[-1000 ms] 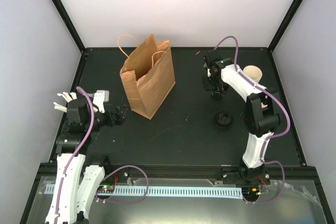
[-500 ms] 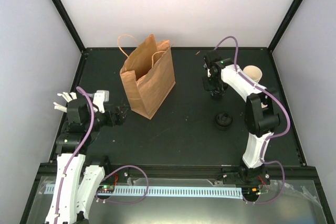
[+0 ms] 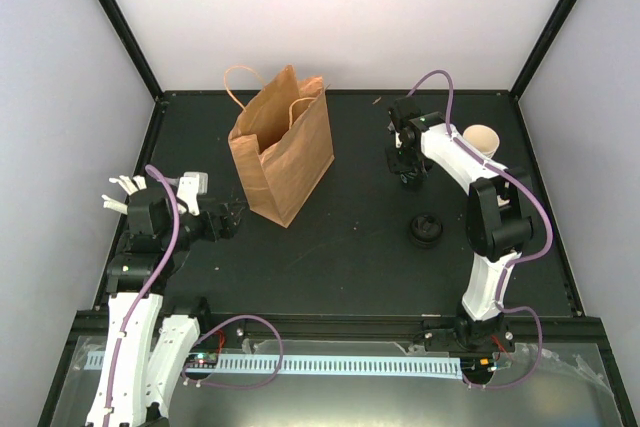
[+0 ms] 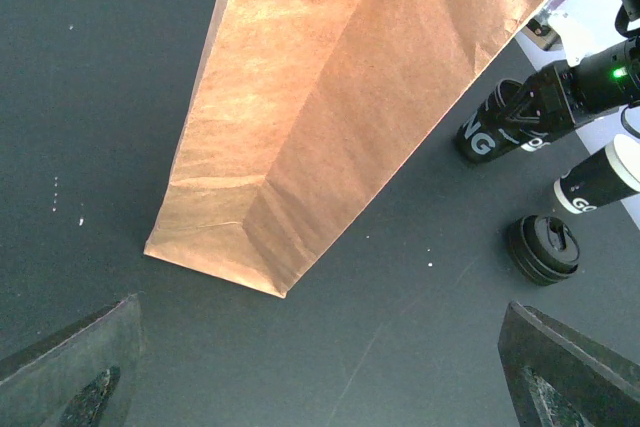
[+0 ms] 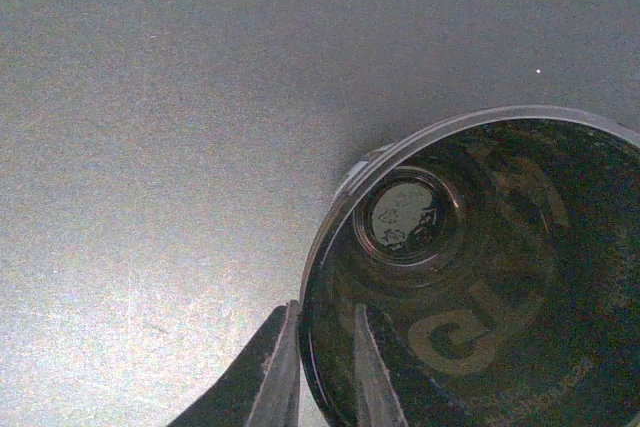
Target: Pack the takeout coffee
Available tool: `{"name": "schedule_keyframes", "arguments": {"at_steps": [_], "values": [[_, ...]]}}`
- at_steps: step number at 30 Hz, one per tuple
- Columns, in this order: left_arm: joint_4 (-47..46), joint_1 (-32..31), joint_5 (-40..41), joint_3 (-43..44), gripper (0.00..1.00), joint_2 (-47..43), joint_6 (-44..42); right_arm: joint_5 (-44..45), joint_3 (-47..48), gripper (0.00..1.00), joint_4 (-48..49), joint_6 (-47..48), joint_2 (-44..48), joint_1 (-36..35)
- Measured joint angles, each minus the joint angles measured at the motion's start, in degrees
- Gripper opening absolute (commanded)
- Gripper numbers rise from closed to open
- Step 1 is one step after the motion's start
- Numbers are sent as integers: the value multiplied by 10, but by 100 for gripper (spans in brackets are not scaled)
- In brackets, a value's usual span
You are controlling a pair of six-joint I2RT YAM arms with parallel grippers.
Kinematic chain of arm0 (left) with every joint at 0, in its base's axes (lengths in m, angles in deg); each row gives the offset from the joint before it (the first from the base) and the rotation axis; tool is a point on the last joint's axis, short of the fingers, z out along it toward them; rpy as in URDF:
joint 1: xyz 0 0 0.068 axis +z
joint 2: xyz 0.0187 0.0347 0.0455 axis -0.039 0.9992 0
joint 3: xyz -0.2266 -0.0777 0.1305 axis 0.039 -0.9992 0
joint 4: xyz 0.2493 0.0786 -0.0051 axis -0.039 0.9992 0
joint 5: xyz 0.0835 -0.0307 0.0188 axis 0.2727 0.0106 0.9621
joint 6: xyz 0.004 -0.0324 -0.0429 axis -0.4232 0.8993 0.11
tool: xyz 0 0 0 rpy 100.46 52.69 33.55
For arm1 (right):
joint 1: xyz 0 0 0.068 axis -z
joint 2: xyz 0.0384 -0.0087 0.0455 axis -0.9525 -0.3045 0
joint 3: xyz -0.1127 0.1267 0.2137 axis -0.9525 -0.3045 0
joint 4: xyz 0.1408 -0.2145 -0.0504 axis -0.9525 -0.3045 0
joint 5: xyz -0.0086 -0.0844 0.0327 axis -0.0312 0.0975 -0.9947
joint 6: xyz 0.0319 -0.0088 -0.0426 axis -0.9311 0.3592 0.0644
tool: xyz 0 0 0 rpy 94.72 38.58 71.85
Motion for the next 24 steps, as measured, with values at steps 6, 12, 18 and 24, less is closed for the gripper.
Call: {"name": "schedule_keyframes", "arguments": {"at_steps": [6,12,18,24], "values": [[0,0,0,0,99,0,0,4,0,25,-1,1,1,0],[0,0,0,0,99,0,0,5,1,23,-6,0,11,0],[0,0,0,0,99,0,0,4,2,17,-9,1,22,0],[0,0,0,0,99,3,0,4,2,15,-10,1,22,0]]}}
